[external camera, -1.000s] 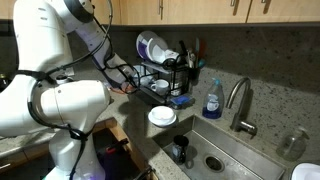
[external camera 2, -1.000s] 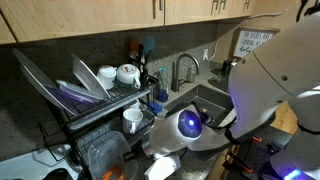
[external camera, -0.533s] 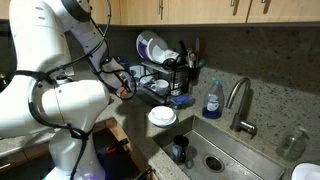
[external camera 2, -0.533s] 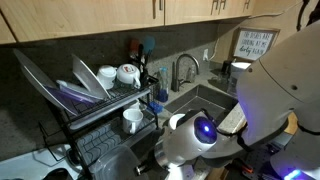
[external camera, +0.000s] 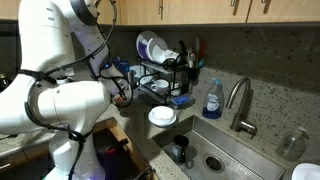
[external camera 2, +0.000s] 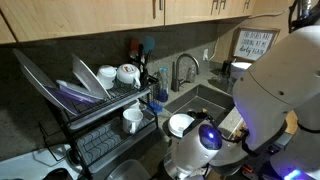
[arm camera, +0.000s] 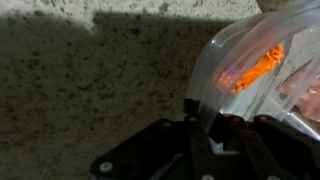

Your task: Put the white cup upright on the bottom rack, then remove the lid from the bottom rack

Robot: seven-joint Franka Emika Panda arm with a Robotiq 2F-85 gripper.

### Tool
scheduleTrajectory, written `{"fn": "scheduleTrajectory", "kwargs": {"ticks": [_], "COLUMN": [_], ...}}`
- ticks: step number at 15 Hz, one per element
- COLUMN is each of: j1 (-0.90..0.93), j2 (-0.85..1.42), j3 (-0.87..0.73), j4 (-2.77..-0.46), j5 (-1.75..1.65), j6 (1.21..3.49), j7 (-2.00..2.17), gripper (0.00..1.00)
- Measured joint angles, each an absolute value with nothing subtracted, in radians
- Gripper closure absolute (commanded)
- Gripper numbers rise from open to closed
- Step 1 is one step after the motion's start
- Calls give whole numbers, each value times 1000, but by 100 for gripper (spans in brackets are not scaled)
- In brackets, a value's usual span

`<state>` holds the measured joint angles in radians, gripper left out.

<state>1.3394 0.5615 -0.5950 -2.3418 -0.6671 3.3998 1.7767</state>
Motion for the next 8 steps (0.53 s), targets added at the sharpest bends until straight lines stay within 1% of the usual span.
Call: {"fn": "scheduleTrajectory", "kwargs": {"ticks": [1, 2, 3, 5, 8], "j1": [1305, 1274, 1246, 1200, 1154], "j2": [561, 561, 561, 559, 554], "j3": [-565, -540, -520, -492, -468], "j4": [-2342, -2342, -2341, -2340, -2339], "j5": [-672, -678, -686, -696, -703], "j6": [3403, 3406, 3408, 3409, 3409], "j7": [1777, 1777, 1776, 1775, 1774], "gripper": [96, 91, 67, 63, 42]}}
